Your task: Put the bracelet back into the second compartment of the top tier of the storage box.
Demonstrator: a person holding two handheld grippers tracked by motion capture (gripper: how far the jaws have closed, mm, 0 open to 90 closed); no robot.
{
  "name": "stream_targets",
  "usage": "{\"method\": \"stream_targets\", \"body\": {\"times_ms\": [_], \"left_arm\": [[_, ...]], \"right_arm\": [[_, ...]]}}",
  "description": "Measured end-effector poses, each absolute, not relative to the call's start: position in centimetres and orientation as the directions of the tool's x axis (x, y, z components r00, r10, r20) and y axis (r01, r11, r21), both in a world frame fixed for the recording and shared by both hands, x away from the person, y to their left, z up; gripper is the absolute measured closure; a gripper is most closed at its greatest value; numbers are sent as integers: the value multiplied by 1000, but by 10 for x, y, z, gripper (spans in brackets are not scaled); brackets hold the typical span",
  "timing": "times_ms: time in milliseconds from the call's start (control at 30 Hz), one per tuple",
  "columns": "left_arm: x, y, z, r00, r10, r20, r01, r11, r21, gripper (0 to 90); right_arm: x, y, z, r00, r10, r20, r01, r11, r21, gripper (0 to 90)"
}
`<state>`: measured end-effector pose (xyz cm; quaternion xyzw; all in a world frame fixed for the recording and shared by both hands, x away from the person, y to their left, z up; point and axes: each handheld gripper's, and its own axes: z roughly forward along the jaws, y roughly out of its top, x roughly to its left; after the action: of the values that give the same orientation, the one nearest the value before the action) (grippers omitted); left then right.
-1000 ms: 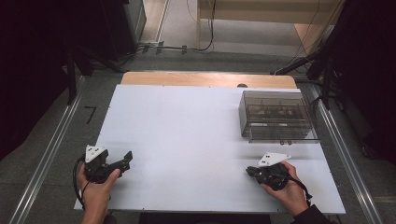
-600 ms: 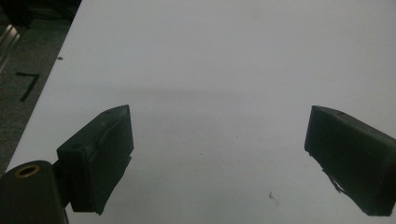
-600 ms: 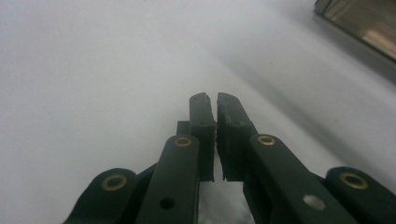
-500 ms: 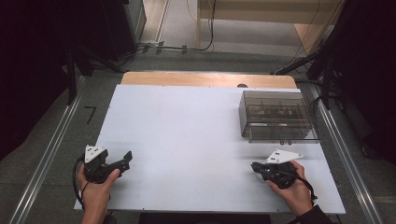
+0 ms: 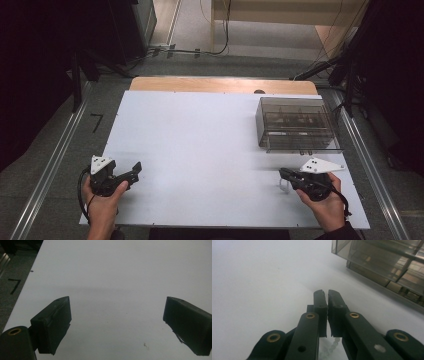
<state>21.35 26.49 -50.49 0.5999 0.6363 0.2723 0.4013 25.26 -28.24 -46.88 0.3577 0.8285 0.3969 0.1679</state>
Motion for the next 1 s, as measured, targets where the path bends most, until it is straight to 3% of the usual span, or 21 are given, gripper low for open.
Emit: {"method": "stream_targets", "body": {"times_ms": [1000], "left_arm": [[214,264,-506,44,982,-183,550,129,825,87]], "right_arm": [[252,-308,-436,-625,781,22,404,299,865,842]]}}
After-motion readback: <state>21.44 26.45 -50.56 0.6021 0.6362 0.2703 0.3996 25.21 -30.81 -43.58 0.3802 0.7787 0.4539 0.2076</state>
